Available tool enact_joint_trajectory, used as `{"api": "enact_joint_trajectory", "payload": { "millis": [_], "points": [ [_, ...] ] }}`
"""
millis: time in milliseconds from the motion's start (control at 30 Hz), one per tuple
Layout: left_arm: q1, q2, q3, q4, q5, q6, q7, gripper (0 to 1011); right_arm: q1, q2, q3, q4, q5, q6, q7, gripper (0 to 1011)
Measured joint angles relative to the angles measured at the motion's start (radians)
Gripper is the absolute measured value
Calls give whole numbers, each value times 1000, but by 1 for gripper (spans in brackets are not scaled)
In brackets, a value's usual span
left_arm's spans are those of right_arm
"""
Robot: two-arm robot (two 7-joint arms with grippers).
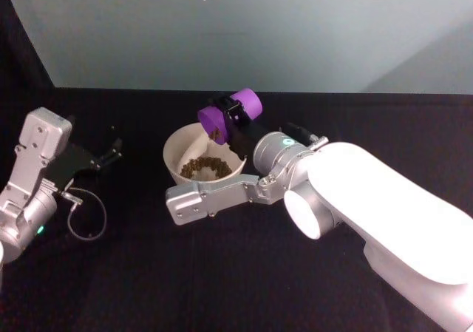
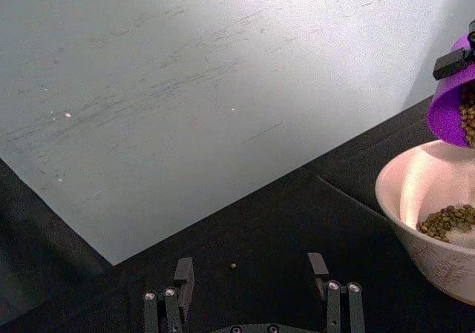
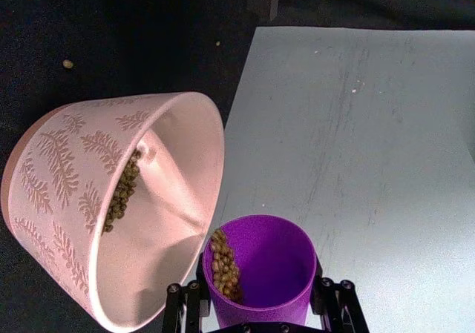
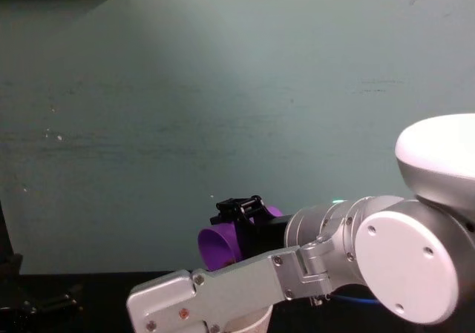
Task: Pick up the cup and pour the mung beans from the cup into the bowl.
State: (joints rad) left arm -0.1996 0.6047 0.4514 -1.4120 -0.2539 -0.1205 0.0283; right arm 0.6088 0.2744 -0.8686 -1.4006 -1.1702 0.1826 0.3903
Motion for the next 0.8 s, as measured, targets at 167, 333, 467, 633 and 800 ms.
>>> {"api": "enact_joint_trajectory", "payload": {
  "millis": [167,333,467,633,800],
  "points": [
    [0,0,0,0,0,0,0,1000,2,2,-6,-4,-11,1,-1,732],
    [0,0,0,0,0,0,0,1000,8,6,-19,-9,-33,5,0,732],
    [0,0,0,0,0,0,0,1000,13,10,-32,-15,-59,12,8,732],
    [0,0,0,0,0,0,0,1000,26,19,-65,-19,-125,29,29,732],
    [0,0,0,0,0,0,0,1000,37,23,-94,-20,-180,38,43,732]
  ]
}}
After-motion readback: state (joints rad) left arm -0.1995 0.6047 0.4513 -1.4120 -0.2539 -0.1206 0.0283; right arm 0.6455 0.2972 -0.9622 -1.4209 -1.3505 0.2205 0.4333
